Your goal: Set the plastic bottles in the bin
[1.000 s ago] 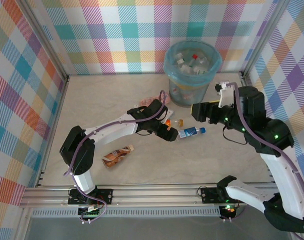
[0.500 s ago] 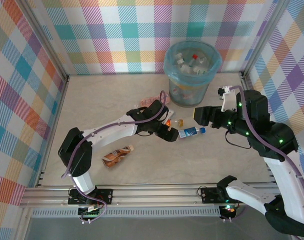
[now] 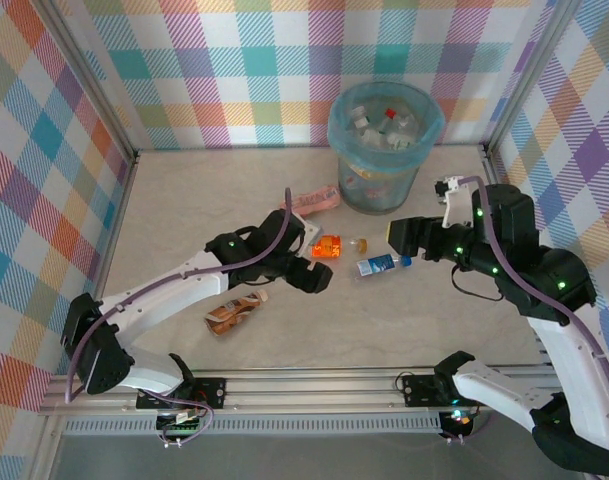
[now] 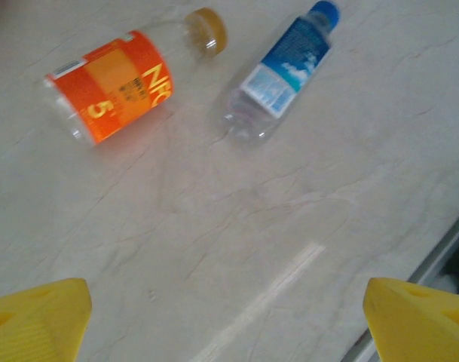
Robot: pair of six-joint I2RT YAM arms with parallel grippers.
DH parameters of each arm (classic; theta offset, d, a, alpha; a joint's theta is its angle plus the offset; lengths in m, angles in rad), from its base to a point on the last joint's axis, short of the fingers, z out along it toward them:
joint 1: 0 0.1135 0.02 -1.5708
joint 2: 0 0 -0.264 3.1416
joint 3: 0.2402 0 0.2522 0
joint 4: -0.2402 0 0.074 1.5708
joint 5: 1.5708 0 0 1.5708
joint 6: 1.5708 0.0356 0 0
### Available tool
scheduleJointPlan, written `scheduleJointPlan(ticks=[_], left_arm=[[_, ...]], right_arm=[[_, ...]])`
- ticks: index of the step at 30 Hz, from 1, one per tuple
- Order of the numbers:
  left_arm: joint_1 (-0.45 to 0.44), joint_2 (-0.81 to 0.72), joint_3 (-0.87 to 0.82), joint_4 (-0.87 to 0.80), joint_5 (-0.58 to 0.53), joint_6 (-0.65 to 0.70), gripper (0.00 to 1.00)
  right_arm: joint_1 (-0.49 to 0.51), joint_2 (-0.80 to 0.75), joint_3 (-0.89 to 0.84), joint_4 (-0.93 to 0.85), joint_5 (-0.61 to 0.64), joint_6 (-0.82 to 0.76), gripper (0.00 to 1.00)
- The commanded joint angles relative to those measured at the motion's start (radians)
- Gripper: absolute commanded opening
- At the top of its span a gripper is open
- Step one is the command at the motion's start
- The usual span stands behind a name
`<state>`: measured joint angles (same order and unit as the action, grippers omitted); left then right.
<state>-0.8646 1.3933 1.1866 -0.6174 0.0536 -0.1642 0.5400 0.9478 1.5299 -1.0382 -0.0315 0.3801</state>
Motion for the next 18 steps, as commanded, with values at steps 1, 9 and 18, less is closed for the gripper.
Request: scheduleJointPlan(ticks=[1, 9, 18], left_arm=[[-0.011, -0.057, -0.026, -0.163, -0.132, 0.014, 0.94], [0.118, -0.180, -0.125, -0.443, -0.347, -0.129, 1.00], [0.214, -0.136, -0.161, -0.516, -0.293, -0.314, 1.00]], right_arm=[[0.000, 0.020, -0.038, 0.053, -0.012, -0.025, 0.76], [0.000, 0.074, -0.126, 0.242, -0.054, -0.043, 0.81], [0.000, 0.126, -0.167, 0.350, -0.100, -0.055, 0.86]])
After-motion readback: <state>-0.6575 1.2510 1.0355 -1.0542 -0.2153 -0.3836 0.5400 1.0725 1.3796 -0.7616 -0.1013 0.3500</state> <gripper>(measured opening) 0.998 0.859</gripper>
